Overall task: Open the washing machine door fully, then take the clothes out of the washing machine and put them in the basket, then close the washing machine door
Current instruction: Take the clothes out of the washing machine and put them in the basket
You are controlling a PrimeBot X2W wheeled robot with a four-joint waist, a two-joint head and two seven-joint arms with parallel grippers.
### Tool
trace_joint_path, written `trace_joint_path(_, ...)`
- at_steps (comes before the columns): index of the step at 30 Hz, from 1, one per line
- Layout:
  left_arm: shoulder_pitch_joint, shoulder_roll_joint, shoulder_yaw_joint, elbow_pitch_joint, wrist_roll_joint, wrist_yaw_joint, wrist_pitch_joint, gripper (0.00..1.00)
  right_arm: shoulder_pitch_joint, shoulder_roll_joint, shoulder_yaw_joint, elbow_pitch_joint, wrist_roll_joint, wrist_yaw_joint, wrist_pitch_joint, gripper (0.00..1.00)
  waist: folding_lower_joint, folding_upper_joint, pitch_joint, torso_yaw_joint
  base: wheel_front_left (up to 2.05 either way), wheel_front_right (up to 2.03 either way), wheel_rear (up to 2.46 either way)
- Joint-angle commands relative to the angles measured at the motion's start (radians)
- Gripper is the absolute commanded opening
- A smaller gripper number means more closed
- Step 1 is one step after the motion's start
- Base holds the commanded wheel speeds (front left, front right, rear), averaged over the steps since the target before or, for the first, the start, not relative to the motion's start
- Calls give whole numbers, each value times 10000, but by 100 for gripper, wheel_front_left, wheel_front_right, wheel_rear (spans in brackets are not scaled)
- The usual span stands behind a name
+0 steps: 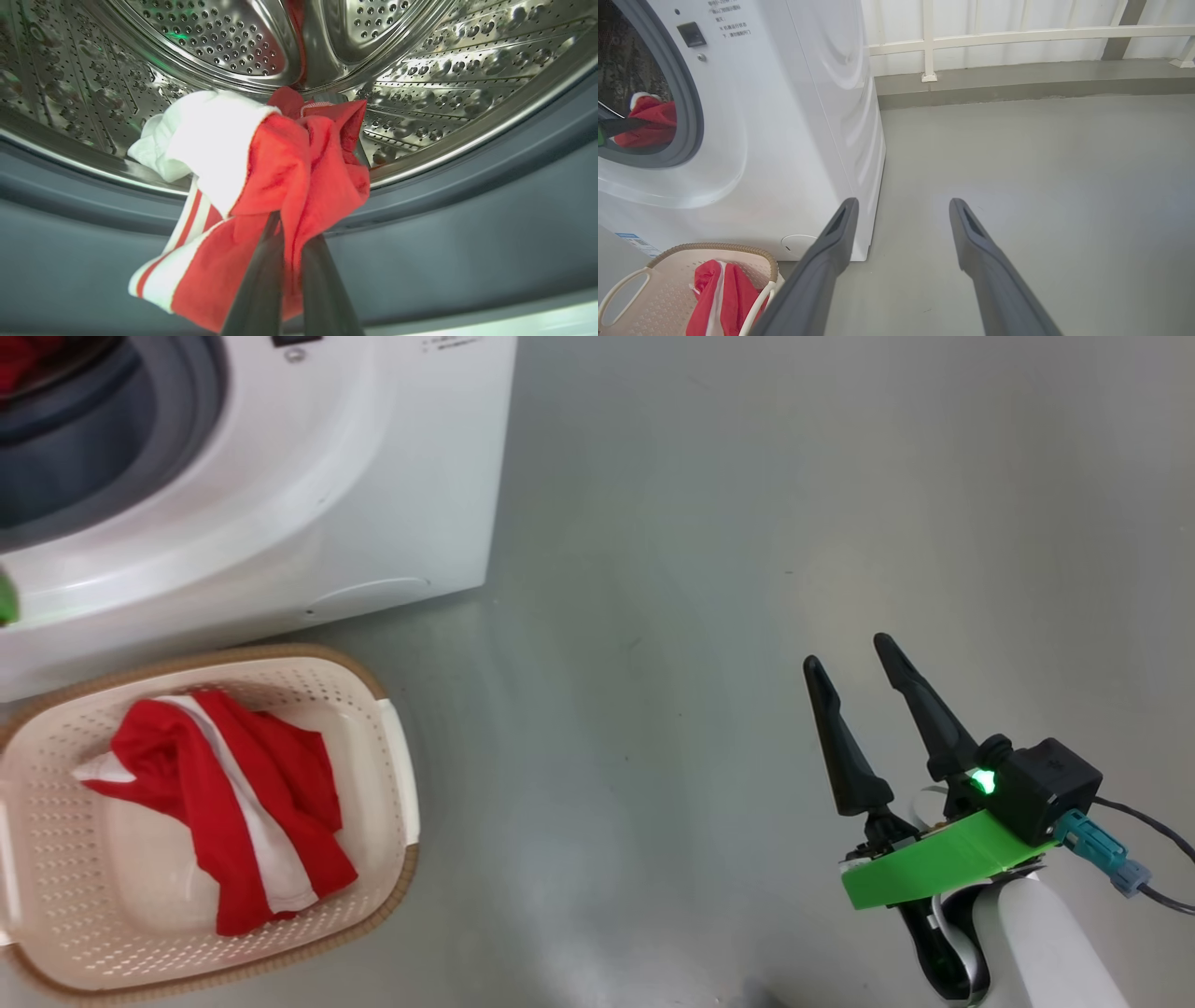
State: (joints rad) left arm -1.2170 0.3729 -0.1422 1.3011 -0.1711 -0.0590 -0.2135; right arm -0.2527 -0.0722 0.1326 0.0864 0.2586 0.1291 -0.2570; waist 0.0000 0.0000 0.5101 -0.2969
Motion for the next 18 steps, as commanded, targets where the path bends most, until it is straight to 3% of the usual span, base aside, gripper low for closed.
trace_joint_path(1, 18, 336, 169, -198, -109, -100, -220, 0, -79, -137, 166, -233, 19, 16, -48, 100, 0, 0, -147, 159, 0, 0, 0)
trace_joint_path(8, 562, -187, 543, -779, -684, -298, -471, 0, -27, -334, 81, -228, -17, 16, -48, 100, 0, 0, -548, 612, 0, 0, 0)
trace_joint_path(18, 2113, -703, 1219, -3369, -1013, -391, -480, 0, 98, -529, -110, -257, -79, 16, -48, 100, 0, 0, -1023, 1087, 0, 0, 0)
